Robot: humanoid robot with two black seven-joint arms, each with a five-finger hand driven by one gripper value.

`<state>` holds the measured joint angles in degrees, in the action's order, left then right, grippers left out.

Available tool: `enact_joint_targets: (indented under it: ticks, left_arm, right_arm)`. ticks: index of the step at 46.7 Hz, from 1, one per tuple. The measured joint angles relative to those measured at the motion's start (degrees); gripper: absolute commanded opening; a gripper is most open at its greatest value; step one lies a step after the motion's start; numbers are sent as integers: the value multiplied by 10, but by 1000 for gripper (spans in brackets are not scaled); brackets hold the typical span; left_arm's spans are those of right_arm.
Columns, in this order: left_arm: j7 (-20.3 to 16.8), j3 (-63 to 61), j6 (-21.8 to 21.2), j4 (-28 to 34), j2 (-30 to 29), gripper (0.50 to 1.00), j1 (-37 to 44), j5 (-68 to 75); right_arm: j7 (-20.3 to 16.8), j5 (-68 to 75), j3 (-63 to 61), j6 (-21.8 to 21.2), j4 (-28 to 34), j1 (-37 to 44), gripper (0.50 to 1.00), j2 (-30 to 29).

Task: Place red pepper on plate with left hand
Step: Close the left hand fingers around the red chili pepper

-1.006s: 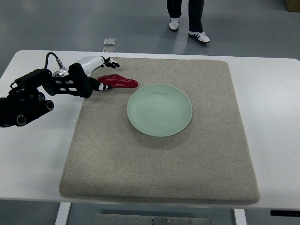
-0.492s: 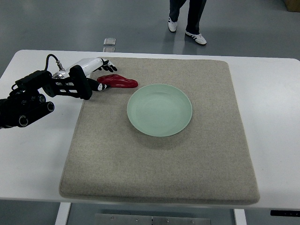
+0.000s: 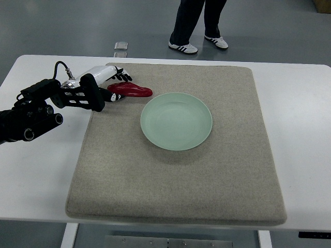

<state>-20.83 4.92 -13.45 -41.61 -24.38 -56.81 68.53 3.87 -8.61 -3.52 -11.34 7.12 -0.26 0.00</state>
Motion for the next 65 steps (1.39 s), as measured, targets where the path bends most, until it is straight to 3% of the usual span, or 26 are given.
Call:
enact_joint_targets:
  ticks: [9, 34, 42, 46, 65]
  left_arm:
    - [-1, 0, 0, 2, 1, 668, 0, 0]
    - [-7, -4, 1, 21, 9, 664, -1, 1]
    - [-7, -4, 0, 22, 11, 583, 0, 1]
    - [-7, -4, 0, 23, 13, 504, 0, 1]
    - [-8, 2, 0, 23, 13, 500, 0, -10]
  right_arm:
    - [0, 0, 0, 0, 0, 0, 932, 0]
    - [0, 0, 0, 0, 0, 0, 932, 0]
    - [0, 0, 0, 0, 0, 0, 932, 0]
    - [0, 0, 0, 0, 0, 0, 932, 0]
    - [0, 0, 0, 0, 0, 0, 932, 0]
